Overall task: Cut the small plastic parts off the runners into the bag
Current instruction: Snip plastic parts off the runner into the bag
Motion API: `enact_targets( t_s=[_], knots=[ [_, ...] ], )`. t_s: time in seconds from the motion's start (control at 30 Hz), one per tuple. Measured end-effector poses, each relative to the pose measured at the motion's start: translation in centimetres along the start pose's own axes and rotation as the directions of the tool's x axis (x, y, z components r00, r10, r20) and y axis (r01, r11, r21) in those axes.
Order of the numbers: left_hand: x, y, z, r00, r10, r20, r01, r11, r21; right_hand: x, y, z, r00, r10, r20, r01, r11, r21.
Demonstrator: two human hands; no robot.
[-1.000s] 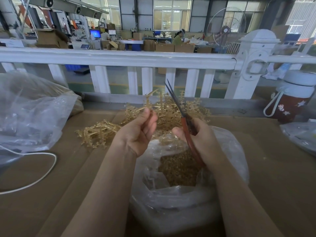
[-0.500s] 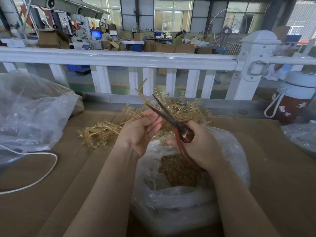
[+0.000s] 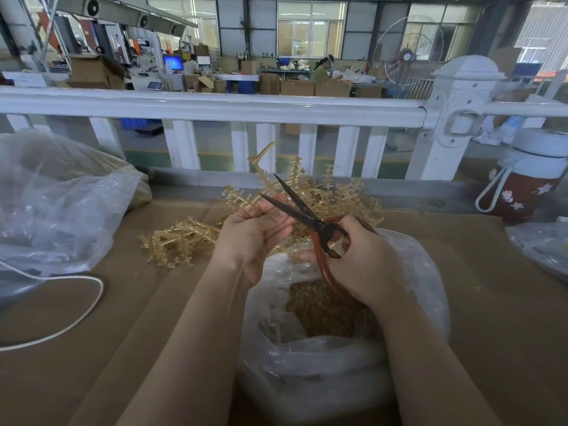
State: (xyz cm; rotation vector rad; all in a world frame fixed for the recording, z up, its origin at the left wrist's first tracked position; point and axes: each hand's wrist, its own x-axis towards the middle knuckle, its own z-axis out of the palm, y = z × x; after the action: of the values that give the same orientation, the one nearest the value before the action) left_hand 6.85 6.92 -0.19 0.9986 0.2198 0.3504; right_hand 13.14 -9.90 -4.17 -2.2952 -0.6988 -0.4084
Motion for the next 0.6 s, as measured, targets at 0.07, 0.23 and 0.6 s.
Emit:
enact_targets(
  t_s=[0.07,0.23,0.6],
  knots=[
    [-0.01,-0.07,0.0,1.0,0.002,0.0,-0.002,1.0,-0.003,0.01,-0.13,-0.07,1.0,-0.005,-0.004,0.005,1.0,-0.021],
    [0.16,-0.17,-0.07,1.0,0.0,0.005,0.0,0.998,-0.066,0.08,-0.31,-0.13,1.0,-0.012,-0.013,0.011,0.998,-0.059],
    [0.22,-0.08,-0.29,0.999,-0.023,0.038,0.025,0.997,-0.07,-0.12,0.08,0.17,0.999,-0.007,-0.049,0.005,0.998,-0.059]
  ],
)
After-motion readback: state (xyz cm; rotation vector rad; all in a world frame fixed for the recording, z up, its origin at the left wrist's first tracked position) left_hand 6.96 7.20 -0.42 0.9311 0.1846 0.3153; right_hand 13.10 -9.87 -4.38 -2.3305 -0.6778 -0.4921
